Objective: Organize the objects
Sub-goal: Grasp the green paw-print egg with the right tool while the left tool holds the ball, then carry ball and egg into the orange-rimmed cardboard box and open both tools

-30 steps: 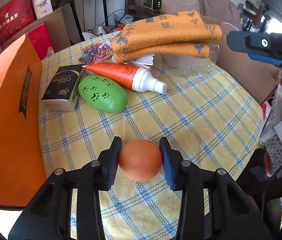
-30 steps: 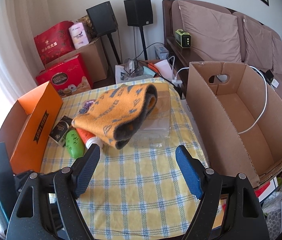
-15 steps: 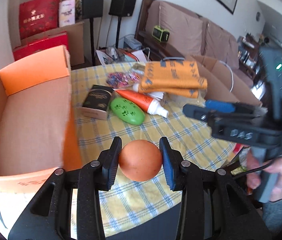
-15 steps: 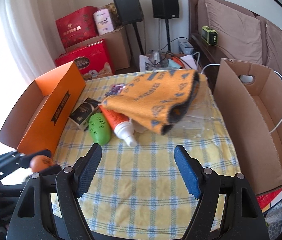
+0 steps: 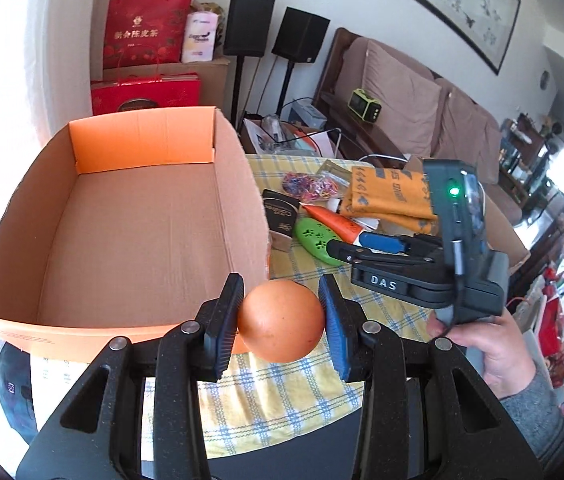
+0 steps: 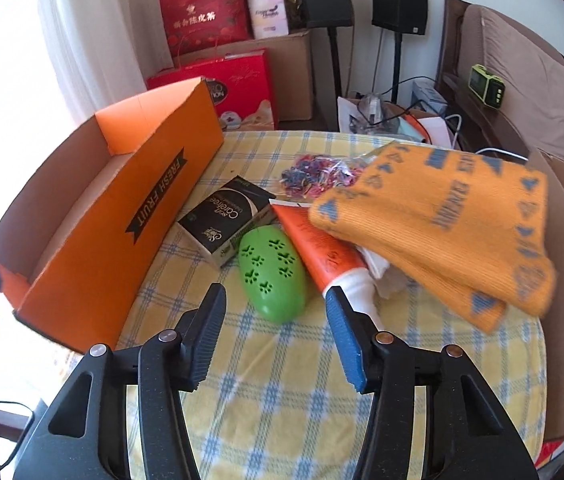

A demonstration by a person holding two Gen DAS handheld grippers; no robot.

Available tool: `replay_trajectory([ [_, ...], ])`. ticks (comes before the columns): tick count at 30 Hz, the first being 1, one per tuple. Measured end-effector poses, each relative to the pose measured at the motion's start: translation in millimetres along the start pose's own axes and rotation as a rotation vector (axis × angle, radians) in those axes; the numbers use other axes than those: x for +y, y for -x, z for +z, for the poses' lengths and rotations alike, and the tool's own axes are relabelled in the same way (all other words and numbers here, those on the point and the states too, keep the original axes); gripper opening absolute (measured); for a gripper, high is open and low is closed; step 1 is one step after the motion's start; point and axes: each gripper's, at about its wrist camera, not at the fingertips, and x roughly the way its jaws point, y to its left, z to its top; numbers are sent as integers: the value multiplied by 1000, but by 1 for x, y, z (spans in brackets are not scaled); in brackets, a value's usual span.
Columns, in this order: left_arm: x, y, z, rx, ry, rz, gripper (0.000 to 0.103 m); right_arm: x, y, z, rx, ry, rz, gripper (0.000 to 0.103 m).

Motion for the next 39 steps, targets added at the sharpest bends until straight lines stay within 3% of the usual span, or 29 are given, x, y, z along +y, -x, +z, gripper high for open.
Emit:
replay_trajectory([
  [13,14,2,3,3,39,-1,36,8,-45,15,76,47,13,49],
  [16,15,2,5,5,38,-3,36,8,-51,15,95,44,39,58],
  [20,16,4,6,5,42,-1,36,9,-57,14,106,31,49,60],
  [22,18,3,7,8,50,-3,36,11,-57,14,105,35,44,49],
  [25,22,3,8,13,61,0,36,13,-54,13,113,28,76,48],
  [31,31,6,18,11,67,14,36,17,-27,12,67,39,46,48],
  [39,50,-7,54,41,84,43,36,30,17,42,-12,46,50,48],
])
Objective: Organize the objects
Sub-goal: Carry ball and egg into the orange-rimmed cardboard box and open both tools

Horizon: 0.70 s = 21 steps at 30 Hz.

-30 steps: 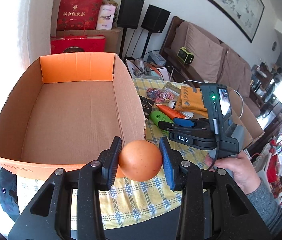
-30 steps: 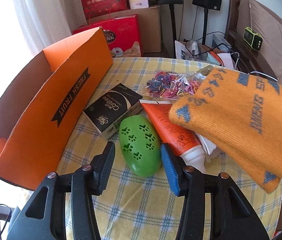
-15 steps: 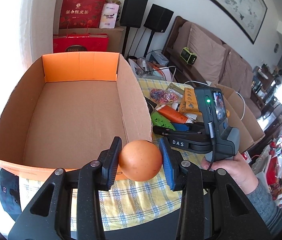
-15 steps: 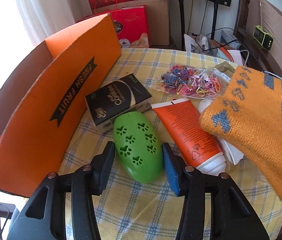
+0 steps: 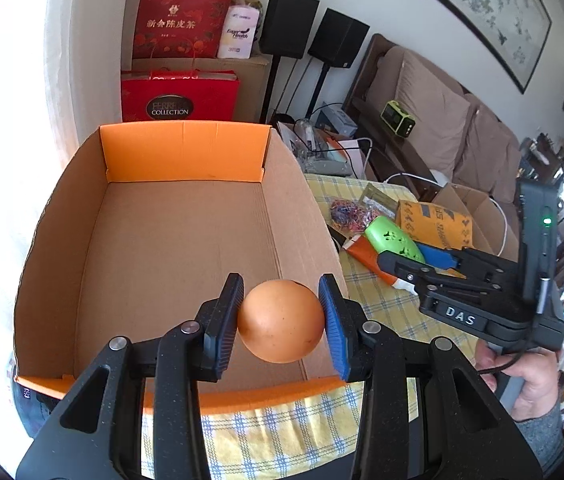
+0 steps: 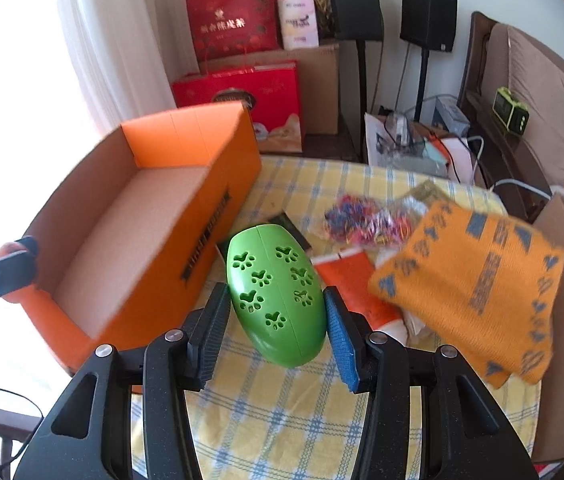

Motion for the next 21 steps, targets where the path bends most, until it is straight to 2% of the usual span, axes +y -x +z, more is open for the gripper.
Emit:
replay_trajectory([
  [5,8,-14,25,-10,-2,76,36,16,9,25,-30,6,18,48],
  [11,28,-36,47,-4,44,139,36,30,0,52,-32,-16,51,49],
  [17,43,-58,64,17,84,158,36,45,-12,72,-33,-17,58,48],
  [21,62,-81,77,72,153,151,36,52,-28,84,-15,-22,74,49],
])
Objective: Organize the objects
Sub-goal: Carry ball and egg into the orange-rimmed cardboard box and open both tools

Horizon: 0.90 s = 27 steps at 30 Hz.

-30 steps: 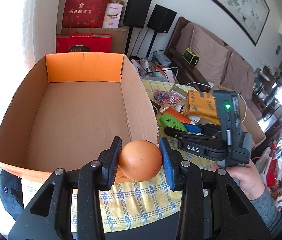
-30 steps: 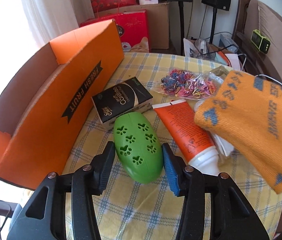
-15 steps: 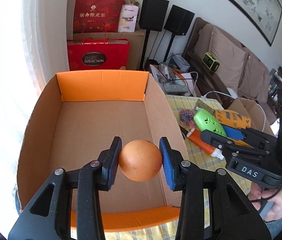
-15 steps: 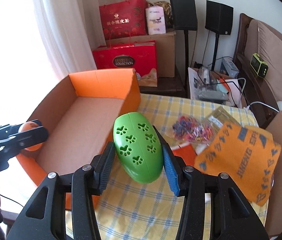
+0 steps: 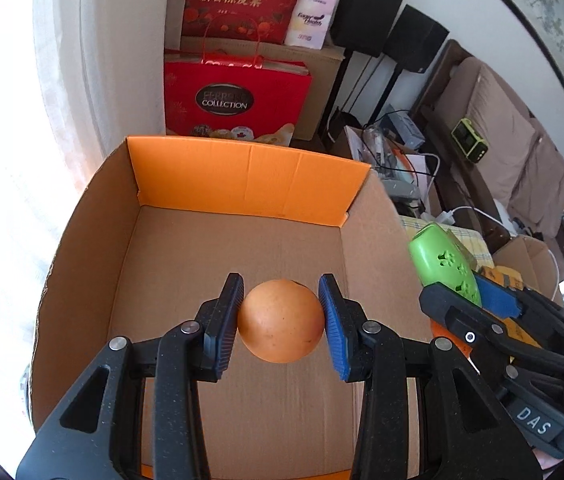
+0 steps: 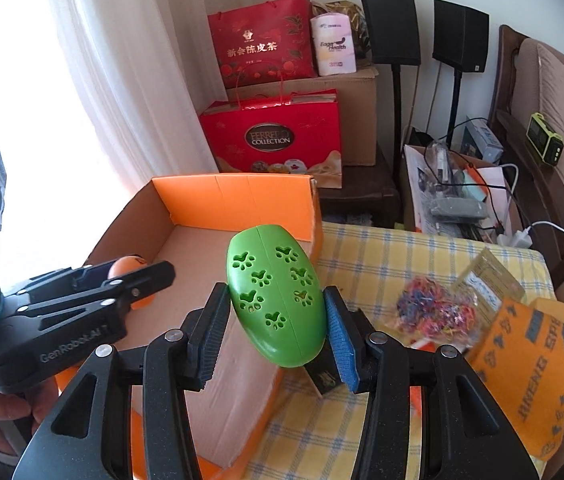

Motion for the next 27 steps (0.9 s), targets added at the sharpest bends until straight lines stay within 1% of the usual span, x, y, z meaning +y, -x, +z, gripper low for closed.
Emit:
replay_trajectory([
  [2,7,-15,8,33,23,20,36,3,-11,5,14,-5,6,49],
  [4,13,-26,15,49,37,50,36,4,-22,11,24,-7,18,49],
  [7,19,-39,23,73,57,67,36,6,-35,17,42,4,27,49],
  [11,21,-51,31,86,51,91,36,11,-53,24,56,35,-2,49],
  [17,27,-72,40,120,62,111,36,14,-77,30,81,56,-25,49],
  [19,31,-77,40,132,69,121,36,15,-83,31,94,58,-20,49],
  [22,37,-85,40,151,94,114,36,18,-93,32,114,72,-35,49],
  [24,41,-90,39,165,106,110,36,21,-97,33,117,95,-60,49],
  [27,42,-95,37,176,108,115,36,22,-100,35,122,109,-74,48],
])
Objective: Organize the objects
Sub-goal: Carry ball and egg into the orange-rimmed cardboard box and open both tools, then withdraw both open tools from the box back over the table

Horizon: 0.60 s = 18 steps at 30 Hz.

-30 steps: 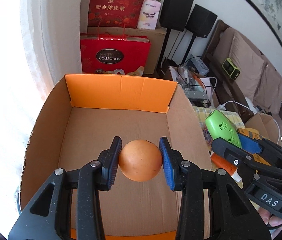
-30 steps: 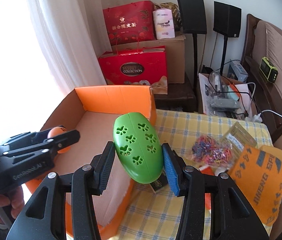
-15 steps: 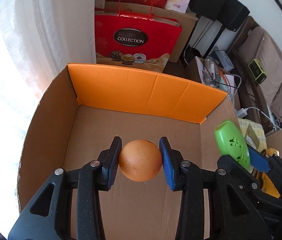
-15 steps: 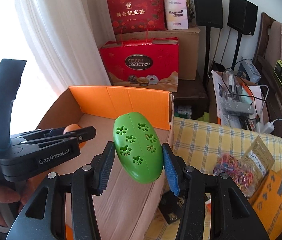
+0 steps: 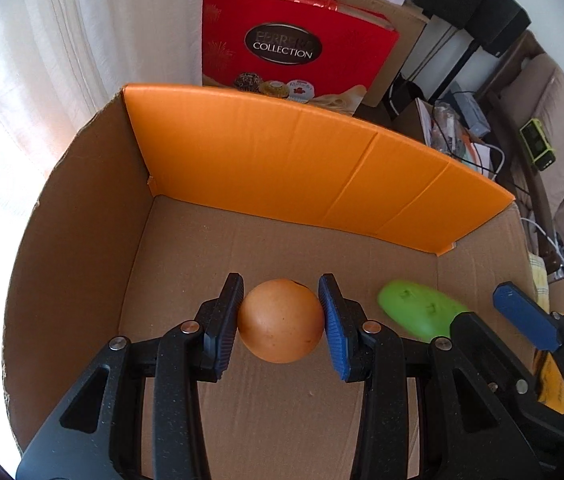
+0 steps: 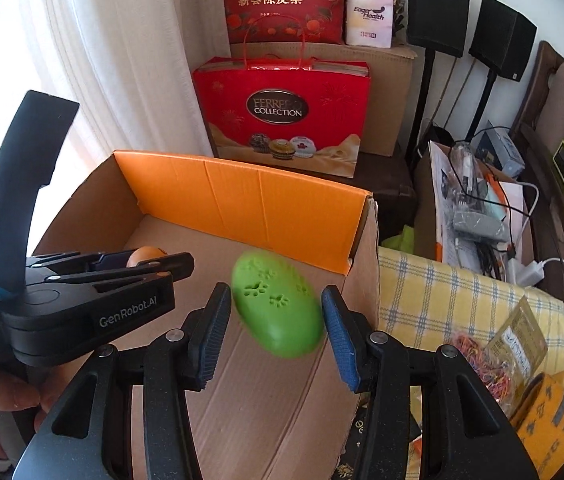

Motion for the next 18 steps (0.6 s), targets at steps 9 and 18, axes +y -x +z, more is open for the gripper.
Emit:
replay_trajectory([
  [9,6,1,-3,-8,-3,25,62,-3,0,3,-1,-13,6,47],
  [18,21,21,-8,-80,56,33,94,-5,24,-1,-65,-17,2,68],
])
